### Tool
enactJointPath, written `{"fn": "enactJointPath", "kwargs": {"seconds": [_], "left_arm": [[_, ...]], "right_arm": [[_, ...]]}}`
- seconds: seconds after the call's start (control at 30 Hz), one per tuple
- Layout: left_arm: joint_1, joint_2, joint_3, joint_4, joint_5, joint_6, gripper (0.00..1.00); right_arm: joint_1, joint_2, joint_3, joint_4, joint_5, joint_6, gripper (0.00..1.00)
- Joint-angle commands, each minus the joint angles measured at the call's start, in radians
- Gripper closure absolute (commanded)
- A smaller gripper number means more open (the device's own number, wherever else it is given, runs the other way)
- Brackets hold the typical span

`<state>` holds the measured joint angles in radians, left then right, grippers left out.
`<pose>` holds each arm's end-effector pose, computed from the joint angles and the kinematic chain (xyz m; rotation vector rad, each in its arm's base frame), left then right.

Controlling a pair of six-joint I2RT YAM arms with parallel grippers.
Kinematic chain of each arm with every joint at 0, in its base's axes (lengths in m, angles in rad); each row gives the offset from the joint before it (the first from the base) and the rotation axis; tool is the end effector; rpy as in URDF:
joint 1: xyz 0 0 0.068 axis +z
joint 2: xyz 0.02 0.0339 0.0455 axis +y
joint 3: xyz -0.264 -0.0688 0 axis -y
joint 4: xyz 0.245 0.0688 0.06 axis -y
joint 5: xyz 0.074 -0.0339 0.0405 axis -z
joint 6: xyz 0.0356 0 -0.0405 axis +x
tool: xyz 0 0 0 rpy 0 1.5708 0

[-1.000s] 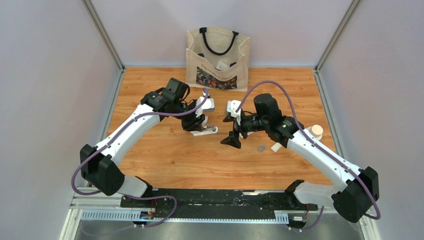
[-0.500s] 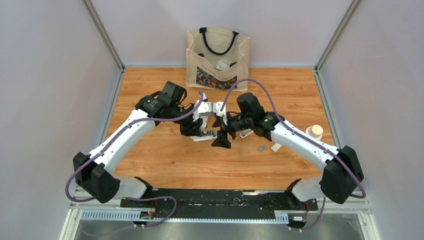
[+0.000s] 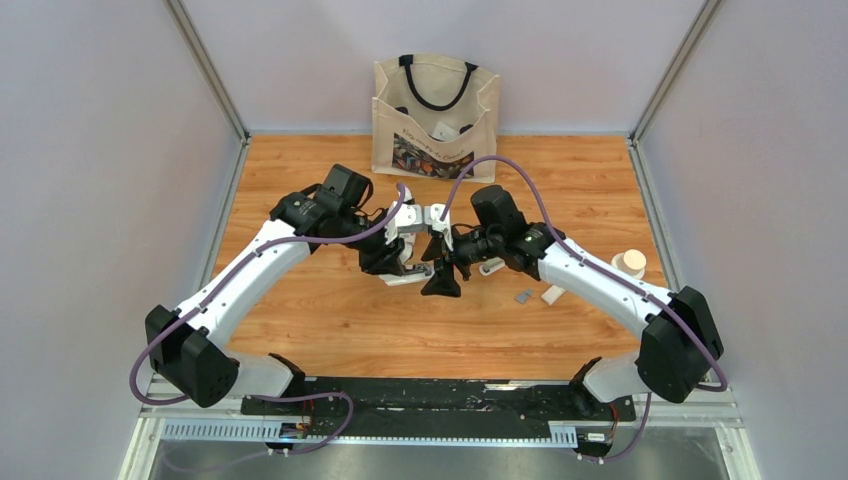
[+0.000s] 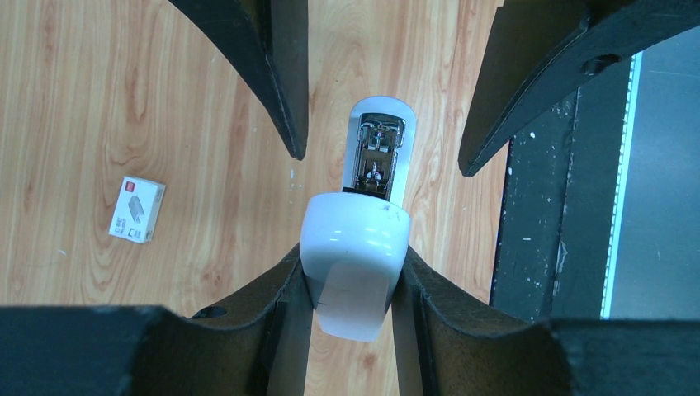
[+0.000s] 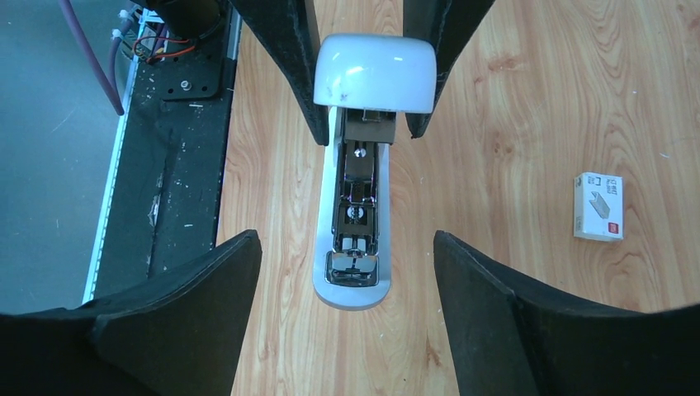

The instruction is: Load the staples into the stapler

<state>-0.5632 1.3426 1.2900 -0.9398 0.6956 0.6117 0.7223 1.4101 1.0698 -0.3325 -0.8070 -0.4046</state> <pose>0.2106 -0.1600 0.3328 1.5592 1.8704 -0.8600 0.2125 0.2215 0.2874 -1.5282 1.5876 1.0744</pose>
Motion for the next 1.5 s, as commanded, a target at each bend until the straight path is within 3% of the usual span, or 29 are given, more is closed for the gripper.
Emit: {"fn": "enactJointPath", "kwargs": {"seconds": [0.0, 0.4, 0.83, 1.1, 1.47], "left_arm": [[-0.055, 0.003, -0.004, 0.019, 0.018, 0.010, 1.00], [-0.098, -0.002, -0.006, 0.004, 0.022, 0.031, 1.00], [-0.095, -0.037, -0.015, 0.021, 0.028, 0.030, 1.00], [-0.050, -0.036, -0.027, 0.050, 0.034, -0.007, 1.00], [0.013, -0.034, -0.035, 0.096, 0.062, -0.078, 1.00]], "right_arm": [[0.035, 0.033, 0.056, 0.053, -0.006, 0.033, 0.21], [0.040, 0.032, 0.047, 0.099, 0.109, 0.069, 0.16], [0.014, -0.043, -0.047, 0.112, 0.037, 0.003, 0.15], [-0.070, -0.086, -0.080, 0.127, -0.084, 0.015, 0.15], [-0.083, -0.115, -0.110, 0.176, -0.081, 0.053, 0.12]]}}
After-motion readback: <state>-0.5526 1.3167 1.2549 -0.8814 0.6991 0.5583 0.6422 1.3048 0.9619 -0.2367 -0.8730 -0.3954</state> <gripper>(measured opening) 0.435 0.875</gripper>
